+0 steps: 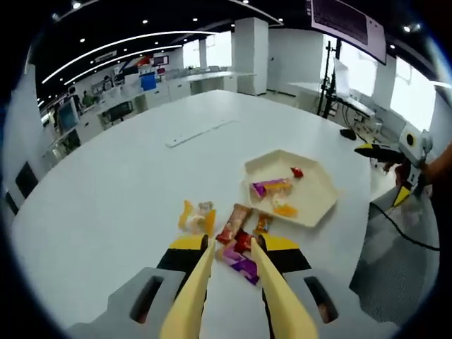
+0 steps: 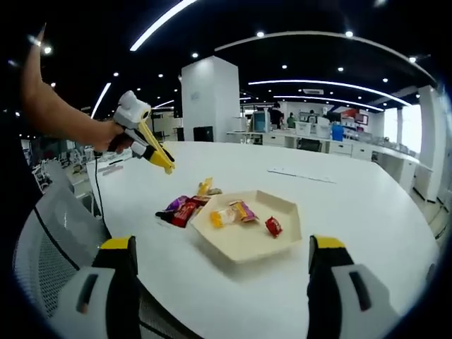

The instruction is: Place the target food into the container with the food tongs after gripping and lifting it, then release it inside without dropping or visibly crushing the food.

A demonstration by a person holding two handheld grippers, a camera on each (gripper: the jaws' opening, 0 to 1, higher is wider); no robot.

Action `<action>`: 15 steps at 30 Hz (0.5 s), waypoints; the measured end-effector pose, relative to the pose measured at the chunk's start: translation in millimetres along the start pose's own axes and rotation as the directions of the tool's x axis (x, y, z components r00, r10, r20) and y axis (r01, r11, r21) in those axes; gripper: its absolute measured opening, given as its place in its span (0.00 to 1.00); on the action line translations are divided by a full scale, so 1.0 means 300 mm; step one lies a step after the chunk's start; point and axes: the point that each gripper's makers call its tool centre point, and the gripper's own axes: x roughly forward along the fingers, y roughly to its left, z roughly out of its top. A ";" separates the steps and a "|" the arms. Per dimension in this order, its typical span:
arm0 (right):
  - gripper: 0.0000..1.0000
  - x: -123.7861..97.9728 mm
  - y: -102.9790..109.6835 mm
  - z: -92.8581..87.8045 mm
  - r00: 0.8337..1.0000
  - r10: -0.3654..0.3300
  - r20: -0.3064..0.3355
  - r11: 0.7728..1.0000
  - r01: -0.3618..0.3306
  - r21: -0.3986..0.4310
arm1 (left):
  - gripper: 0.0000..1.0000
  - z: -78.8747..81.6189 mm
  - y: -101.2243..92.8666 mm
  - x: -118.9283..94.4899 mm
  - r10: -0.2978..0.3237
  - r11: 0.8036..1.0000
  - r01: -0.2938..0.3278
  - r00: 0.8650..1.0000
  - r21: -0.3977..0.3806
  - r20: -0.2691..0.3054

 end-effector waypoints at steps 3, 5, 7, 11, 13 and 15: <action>1.00 0.003 0.011 0.004 1.000 0.011 0.005 1.000 -0.011 -0.016 | 0.25 -0.020 0.001 0.023 0.030 0.999 -0.030 1.000 -0.030 -0.011; 1.00 0.003 0.011 0.002 1.000 0.011 0.001 1.000 -0.010 -0.015 | 0.25 -0.027 -0.008 0.038 0.025 0.999 -0.025 1.000 -0.036 -0.012; 1.00 0.003 0.009 0.001 1.000 0.006 0.001 1.000 -0.006 -0.016 | 0.25 -0.040 -0.008 0.056 0.032 0.999 -0.033 0.999 -0.039 -0.017; 1.00 0.003 0.003 -0.006 1.000 -0.006 -0.011 1.000 0.006 -0.022 | 0.25 -0.064 0.013 0.075 0.062 0.987 -0.066 0.998 -0.149 -0.034; 1.00 0.005 0.003 -0.010 1.000 -0.010 -0.022 0.999 0.009 -0.035 | 0.25 -0.063 0.029 0.082 0.080 0.980 -0.083 0.996 -0.179 -0.026; 1.00 0.005 0.005 -0.013 1.000 -0.007 -0.028 0.999 0.005 -0.042 | 0.25 -0.072 0.034 0.091 0.096 0.980 -0.101 0.995 -0.171 -0.035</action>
